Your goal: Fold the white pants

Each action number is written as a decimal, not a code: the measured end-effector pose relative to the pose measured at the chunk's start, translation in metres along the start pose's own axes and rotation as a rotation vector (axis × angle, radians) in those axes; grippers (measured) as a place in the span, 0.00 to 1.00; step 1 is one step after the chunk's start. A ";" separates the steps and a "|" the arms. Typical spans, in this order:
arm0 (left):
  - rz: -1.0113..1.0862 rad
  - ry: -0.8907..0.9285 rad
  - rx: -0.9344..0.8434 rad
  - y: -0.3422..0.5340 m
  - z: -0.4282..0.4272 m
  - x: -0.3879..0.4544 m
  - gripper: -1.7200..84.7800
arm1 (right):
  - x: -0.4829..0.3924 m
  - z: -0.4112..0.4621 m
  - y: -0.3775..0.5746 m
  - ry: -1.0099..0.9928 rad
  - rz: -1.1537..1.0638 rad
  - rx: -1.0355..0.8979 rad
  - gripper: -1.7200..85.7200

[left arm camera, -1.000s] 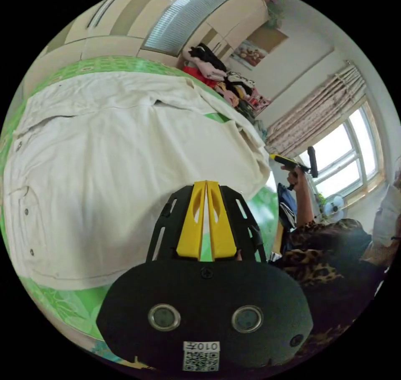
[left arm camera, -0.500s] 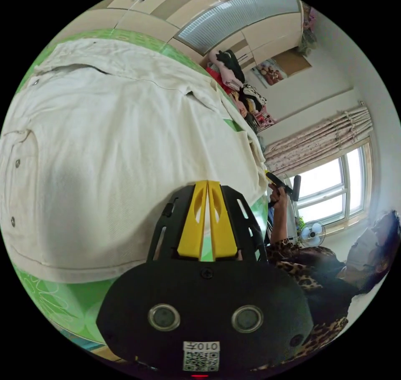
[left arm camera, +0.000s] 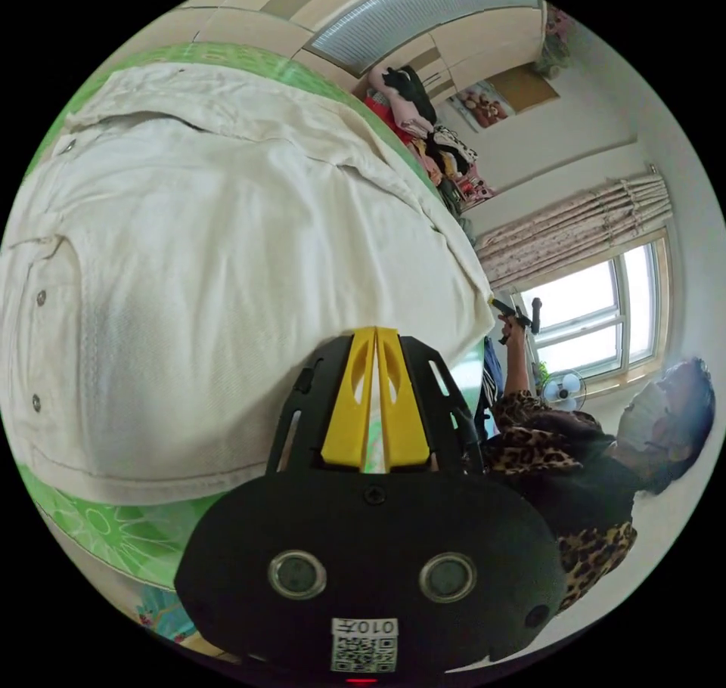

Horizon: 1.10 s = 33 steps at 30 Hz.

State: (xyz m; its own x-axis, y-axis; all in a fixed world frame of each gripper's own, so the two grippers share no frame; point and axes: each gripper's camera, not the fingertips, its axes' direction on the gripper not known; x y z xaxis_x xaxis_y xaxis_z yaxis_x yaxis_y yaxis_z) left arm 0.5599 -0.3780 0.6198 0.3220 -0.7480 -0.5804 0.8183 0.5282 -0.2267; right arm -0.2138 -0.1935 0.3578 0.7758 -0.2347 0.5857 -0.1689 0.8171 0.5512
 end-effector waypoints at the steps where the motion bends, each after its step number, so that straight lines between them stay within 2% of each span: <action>1: 0.007 0.008 -0.017 0.001 -0.003 -0.004 0.02 | 0.002 0.006 0.001 0.004 -0.002 -0.018 0.05; 5: -0.014 0.071 -0.026 0.004 -0.012 -0.024 0.02 | 0.002 0.032 0.014 0.014 -0.031 -0.084 0.05; 8: -0.054 0.128 0.017 0.010 -0.014 -0.038 0.02 | 0.004 0.082 0.030 -0.012 -0.059 -0.333 0.06; 10: -0.057 0.105 0.042 0.015 -0.015 -0.036 0.02 | 0.029 0.090 0.054 0.057 0.066 -0.281 0.06; 11: -0.057 0.101 0.044 0.015 -0.015 -0.036 0.02 | 0.046 0.090 0.074 0.022 0.137 -0.238 0.06; 13: -0.070 0.111 0.052 0.017 -0.014 -0.039 0.02 | 0.064 0.087 0.108 -0.337 0.146 -0.171 0.07; 15: -0.073 0.120 0.058 0.019 -0.014 -0.042 0.02 | 0.084 0.096 0.157 -0.958 0.141 -0.024 0.10; 18: -0.079 0.122 0.072 0.022 -0.014 -0.044 0.02 | 0.079 0.140 0.202 -1.387 0.163 -0.018 0.15; 23: -0.102 0.092 0.113 0.030 -0.015 -0.042 0.02 | 0.038 0.211 0.254 -1.598 0.254 -0.141 0.17; 26: -0.116 0.108 0.133 0.034 -0.015 -0.046 0.02 | 0.019 0.231 0.268 -1.723 0.276 -0.127 0.16; 30: -0.130 0.121 0.150 0.039 -0.014 -0.049 0.02 | 0.001 0.223 0.267 -1.694 0.205 -0.139 0.11; 33: -0.125 0.104 0.150 0.041 -0.013 -0.048 0.02 | 0.012 0.185 0.259 -1.649 0.135 0.012 0.08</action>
State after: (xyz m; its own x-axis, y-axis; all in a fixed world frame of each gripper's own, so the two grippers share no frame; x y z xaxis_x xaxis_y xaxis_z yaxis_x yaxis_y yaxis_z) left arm 0.5720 -0.3150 0.6282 0.1691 -0.7547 -0.6340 0.9129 0.3624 -0.1879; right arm -0.3612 -0.0823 0.6175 -0.6817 -0.4432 0.5820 -0.1873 0.8748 0.4468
